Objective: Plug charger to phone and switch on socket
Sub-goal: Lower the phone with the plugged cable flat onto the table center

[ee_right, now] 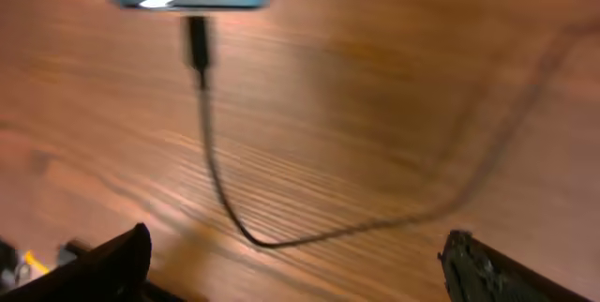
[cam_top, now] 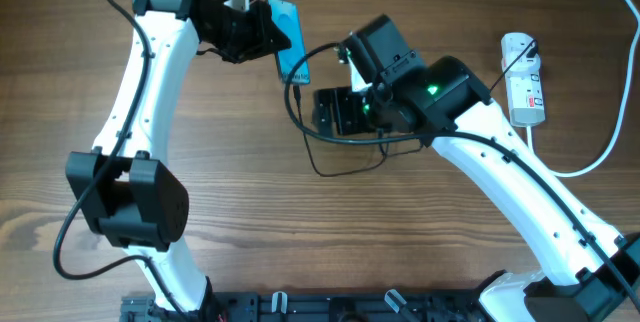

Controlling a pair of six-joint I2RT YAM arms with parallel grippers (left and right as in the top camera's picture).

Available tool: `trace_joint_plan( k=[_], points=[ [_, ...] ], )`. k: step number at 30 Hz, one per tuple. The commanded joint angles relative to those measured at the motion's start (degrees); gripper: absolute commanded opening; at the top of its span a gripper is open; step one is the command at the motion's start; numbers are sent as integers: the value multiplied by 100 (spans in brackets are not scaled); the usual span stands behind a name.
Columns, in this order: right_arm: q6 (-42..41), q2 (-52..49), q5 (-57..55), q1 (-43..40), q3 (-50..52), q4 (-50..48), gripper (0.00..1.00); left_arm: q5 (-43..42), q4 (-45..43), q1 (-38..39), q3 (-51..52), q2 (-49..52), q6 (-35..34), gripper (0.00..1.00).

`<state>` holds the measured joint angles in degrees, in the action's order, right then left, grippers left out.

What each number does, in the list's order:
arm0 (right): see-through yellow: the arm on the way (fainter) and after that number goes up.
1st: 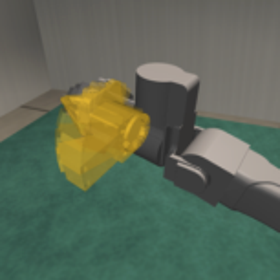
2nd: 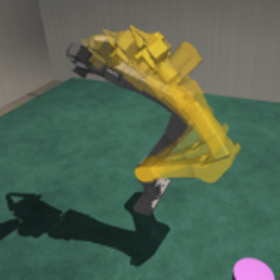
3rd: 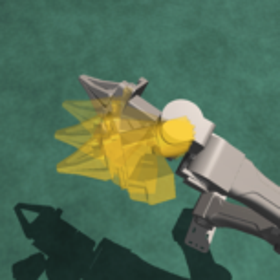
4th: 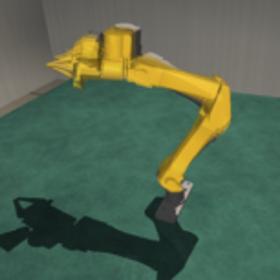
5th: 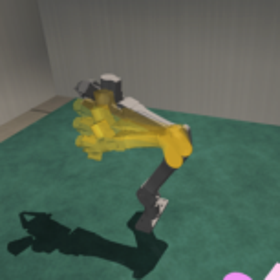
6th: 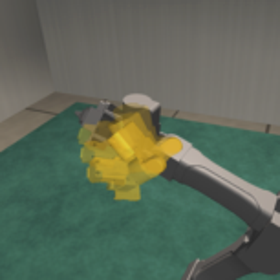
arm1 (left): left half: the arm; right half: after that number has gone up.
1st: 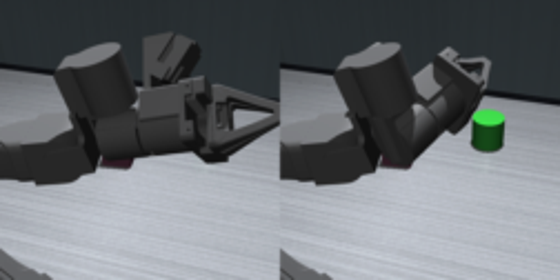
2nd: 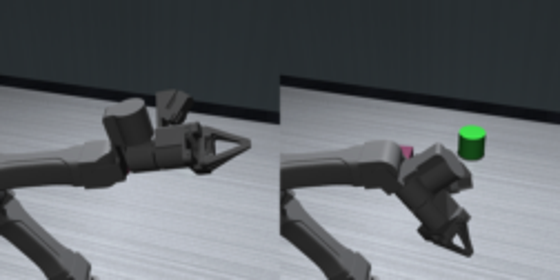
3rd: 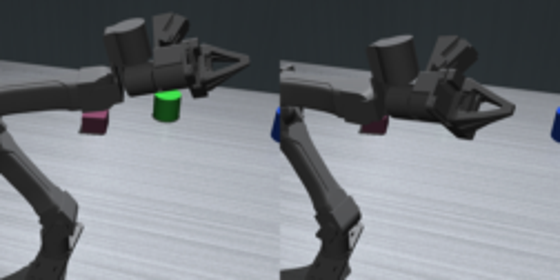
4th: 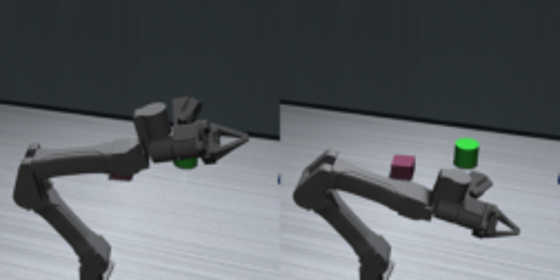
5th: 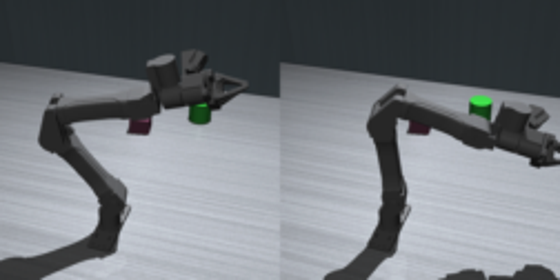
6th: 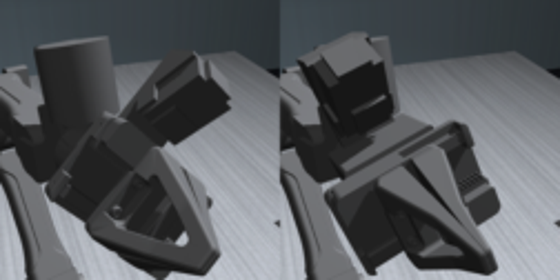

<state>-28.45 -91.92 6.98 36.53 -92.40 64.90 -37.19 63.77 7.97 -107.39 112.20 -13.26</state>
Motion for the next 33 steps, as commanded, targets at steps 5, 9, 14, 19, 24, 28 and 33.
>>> trace_joint_plan(
  k=[5, 9, 14, 19, 24, 28, 33],
  points=[
    [-636, 118, -20, -503, -105, 358, 100, 105, -127, 535, 800, 638, 105, 4],
    [-623, 118, 17, -544, -101, 361, 100, 79, -481, 846, 968, 977, 103, 4],
    [-619, 118, 17, -544, -96, 376, 100, -343, -946, 1071, 968, 1235, 350, 4],
    [-605, 118, 17, -544, -96, 415, 100, -431, -1023, 1099, 984, 1384, 343, 4],
    [-605, 118, 17, -544, -90, 463, 100, -385, -1213, 1099, 1217, 1421, 365, 4],
    [-612, 116, 20, -544, -90, 476, 100, -293, -1322, 1093, 1270, 1440, 363, 4],
    [-619, 118, 20, -544, -90, 476, 100, -258, -1436, 1093, 1272, 1471, 361, 4]
  ],
)
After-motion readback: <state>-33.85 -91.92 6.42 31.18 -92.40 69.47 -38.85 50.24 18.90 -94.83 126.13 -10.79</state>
